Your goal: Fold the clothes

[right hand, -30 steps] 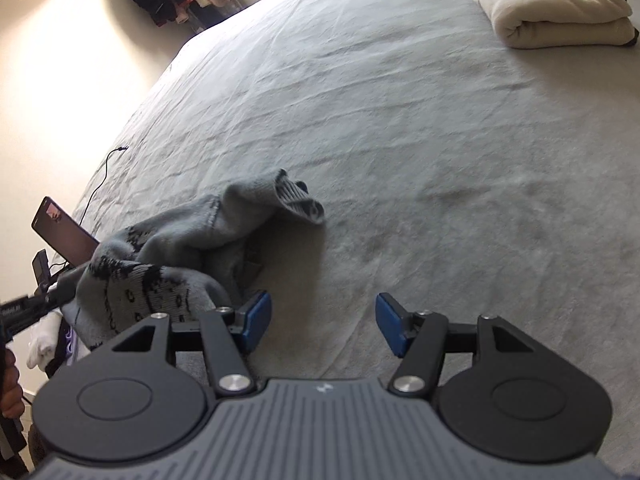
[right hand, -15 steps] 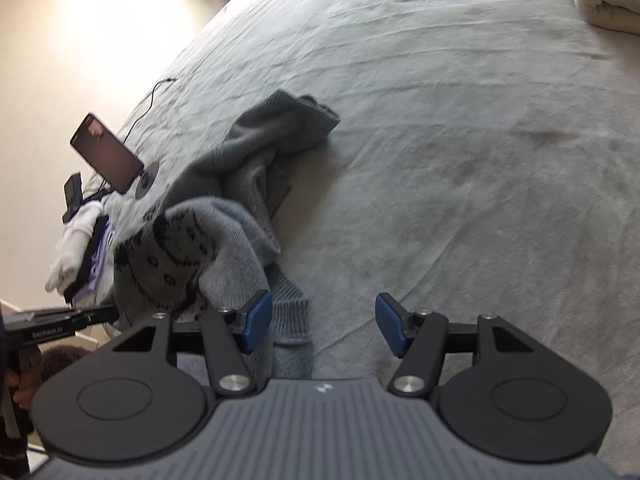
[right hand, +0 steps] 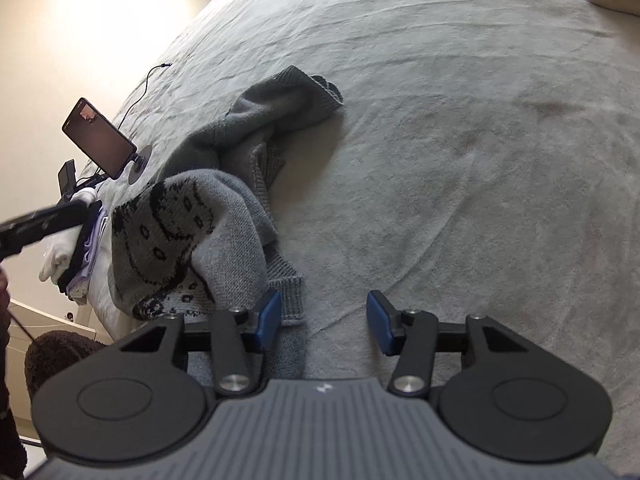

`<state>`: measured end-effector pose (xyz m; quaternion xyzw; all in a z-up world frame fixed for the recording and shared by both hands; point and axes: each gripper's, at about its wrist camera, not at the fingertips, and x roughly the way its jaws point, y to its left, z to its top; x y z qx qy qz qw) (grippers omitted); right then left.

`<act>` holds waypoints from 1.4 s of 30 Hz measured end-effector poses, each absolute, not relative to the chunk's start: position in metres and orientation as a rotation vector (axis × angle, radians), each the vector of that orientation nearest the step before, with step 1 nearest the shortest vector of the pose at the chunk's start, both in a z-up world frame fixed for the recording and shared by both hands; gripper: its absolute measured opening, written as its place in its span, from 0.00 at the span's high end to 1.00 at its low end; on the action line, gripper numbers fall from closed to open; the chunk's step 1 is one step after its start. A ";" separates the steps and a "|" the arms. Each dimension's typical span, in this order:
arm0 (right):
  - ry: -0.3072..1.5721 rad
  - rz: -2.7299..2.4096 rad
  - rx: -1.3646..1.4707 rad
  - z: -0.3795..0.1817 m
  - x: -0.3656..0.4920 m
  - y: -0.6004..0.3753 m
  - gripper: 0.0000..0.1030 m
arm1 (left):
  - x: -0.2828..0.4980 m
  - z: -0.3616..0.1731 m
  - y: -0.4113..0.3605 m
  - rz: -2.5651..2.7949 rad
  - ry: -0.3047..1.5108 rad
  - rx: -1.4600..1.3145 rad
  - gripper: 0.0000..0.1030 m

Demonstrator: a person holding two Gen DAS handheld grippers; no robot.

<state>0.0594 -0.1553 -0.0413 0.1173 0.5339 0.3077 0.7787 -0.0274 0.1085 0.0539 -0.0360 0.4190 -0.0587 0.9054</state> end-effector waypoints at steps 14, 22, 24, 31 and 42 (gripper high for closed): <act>1.153 0.734 0.227 -0.047 0.050 -0.133 0.49 | 0.067 -0.014 0.066 -0.138 0.875 -0.056 0.44; 1.130 0.763 0.286 -0.056 0.052 -0.117 0.87 | 0.076 -0.016 0.088 -0.110 0.847 -0.197 0.86; 1.085 0.735 0.276 -0.049 0.054 -0.118 0.88 | 0.073 -0.012 0.098 -0.073 0.814 -0.234 0.87; 0.857 0.519 0.250 -0.013 0.079 -0.155 0.88 | 0.052 0.014 0.135 0.033 0.681 -0.306 0.88; 0.826 0.379 0.262 -0.009 0.101 -0.191 0.88 | 0.019 0.008 0.179 0.017 0.825 -0.341 0.88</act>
